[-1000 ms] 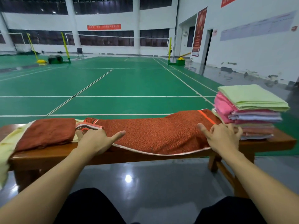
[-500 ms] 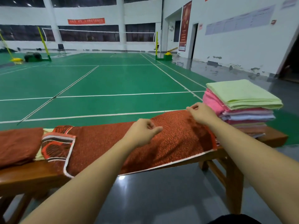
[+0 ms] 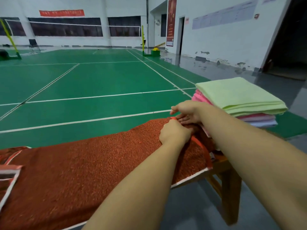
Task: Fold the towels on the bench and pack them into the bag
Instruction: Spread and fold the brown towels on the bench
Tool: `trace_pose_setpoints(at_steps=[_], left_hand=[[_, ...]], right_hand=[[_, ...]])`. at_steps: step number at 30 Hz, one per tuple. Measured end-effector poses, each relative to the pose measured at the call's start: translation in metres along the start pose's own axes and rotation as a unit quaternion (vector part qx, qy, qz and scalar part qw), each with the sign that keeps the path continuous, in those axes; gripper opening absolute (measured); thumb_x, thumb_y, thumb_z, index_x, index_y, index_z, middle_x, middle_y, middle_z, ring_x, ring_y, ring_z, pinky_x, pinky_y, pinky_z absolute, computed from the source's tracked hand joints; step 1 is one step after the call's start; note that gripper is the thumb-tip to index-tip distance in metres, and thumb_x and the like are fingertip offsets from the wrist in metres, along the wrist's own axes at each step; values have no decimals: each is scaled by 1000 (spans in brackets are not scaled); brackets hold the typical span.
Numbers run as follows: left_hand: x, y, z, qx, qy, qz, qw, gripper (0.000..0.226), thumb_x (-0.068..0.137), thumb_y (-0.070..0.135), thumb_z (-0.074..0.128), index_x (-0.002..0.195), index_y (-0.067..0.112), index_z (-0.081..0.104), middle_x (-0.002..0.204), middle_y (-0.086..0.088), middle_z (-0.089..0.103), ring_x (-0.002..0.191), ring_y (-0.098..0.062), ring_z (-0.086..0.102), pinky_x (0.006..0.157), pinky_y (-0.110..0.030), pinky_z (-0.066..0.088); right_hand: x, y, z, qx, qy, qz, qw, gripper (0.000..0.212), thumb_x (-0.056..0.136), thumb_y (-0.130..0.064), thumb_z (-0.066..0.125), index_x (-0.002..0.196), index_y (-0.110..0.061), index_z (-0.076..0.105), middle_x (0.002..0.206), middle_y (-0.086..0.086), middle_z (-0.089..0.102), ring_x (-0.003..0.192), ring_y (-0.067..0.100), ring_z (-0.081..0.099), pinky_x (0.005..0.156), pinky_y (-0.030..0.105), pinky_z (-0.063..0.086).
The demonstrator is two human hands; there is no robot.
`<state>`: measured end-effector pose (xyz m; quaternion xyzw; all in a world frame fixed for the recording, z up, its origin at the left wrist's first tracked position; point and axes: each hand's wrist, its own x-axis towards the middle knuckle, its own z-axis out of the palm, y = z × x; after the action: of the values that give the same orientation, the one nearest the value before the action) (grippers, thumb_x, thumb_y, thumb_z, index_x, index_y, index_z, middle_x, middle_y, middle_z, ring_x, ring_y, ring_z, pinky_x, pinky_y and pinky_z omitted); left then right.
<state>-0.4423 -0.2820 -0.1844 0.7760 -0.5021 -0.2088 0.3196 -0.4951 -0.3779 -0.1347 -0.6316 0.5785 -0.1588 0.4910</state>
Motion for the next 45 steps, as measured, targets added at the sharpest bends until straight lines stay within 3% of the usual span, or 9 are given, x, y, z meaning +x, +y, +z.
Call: trace_pose_setpoints(at_steps=[7, 13, 20, 25, 31, 36, 39, 41, 45], left_hand=[[2, -6, 1, 15, -19, 36, 999, 44, 86, 45, 65, 119, 16, 66, 114, -11, 71, 108, -34, 67, 83, -38, 52], [-5, -22, -25, -219, -108, 33, 969, 38, 100, 28, 60, 66, 11, 58, 67, -12, 66, 61, -27, 68, 74, -36, 57], [-28, -44, -68, -507, -144, -60, 848, 23, 104, 28, 56, 89, 14, 64, 73, 2, 65, 71, -12, 62, 68, -27, 57], [-45, -68, -107, -508, -95, -66, 854, 31, 104, 34, 54, 79, 17, 61, 66, -2, 56, 51, -14, 52, 52, -24, 44], [-66, -119, -167, -501, -66, -35, 862, 16, 105, 24, 55, 97, 12, 62, 61, -2, 61, 46, -12, 55, 51, -23, 48], [-85, -176, -223, -422, 6, -46, 905, 23, 105, 31, 52, 122, 16, 57, 76, -3, 63, 52, -12, 53, 46, -20, 41], [-86, -232, -250, -83, 119, -66, 987, 27, 102, 38, 52, 108, 13, 63, 98, -10, 70, 84, -29, 67, 70, -32, 52], [-92, -272, -265, 134, 217, -113, 960, 40, 96, 48, 58, 110, 10, 61, 112, -16, 68, 107, -37, 63, 89, -40, 49], [-113, -319, -279, 195, 210, -212, 934, 66, 89, 60, 64, 121, 4, 52, 123, -20, 63, 117, -39, 59, 94, -43, 48]], right_hand=[[26, 4, 13, -10, -5, -82, 997, 35, 95, -28, 67, 119, -4, 70, 99, 7, 64, 87, 19, 52, 71, 29, 45], [14, 0, 26, 56, -17, -152, 987, 26, 85, -8, 78, 111, -9, 74, 104, 13, 75, 79, 18, 69, 72, 28, 60], [-8, -24, 45, 243, 30, -176, 953, 31, 80, 2, 78, 110, -1, 73, 91, 16, 71, 73, 22, 62, 66, 29, 53], [-26, -53, 76, 281, 27, -182, 942, 34, 80, 9, 76, 112, 0, 69, 86, 15, 67, 48, 11, 62, 44, 16, 46], [-47, -93, 142, 247, 5, -211, 946, 49, 81, 6, 76, 128, -2, 63, 96, 12, 66, 60, 16, 60, 46, 19, 48], [-65, -124, 209, 278, -36, -223, 934, 49, 83, 8, 73, 129, -2, 62, 81, 8, 64, 59, 17, 54, 47, 22, 45], [-72, -131, 240, 292, -65, -218, 929, 47, 82, 9, 74, 126, -1, 64, 76, 10, 63, 57, 18, 53, 44, 19, 43], [-76, -132, 252, 280, -81, -218, 931, 46, 81, 7, 75, 124, -4, 64, 78, 12, 64, 57, 18, 52, 44, 18, 43], [-77, -130, 263, 267, -117, -216, 932, 43, 82, 5, 75, 123, -5, 66, 85, 13, 65, 64, 19, 54, 50, 21, 45]])
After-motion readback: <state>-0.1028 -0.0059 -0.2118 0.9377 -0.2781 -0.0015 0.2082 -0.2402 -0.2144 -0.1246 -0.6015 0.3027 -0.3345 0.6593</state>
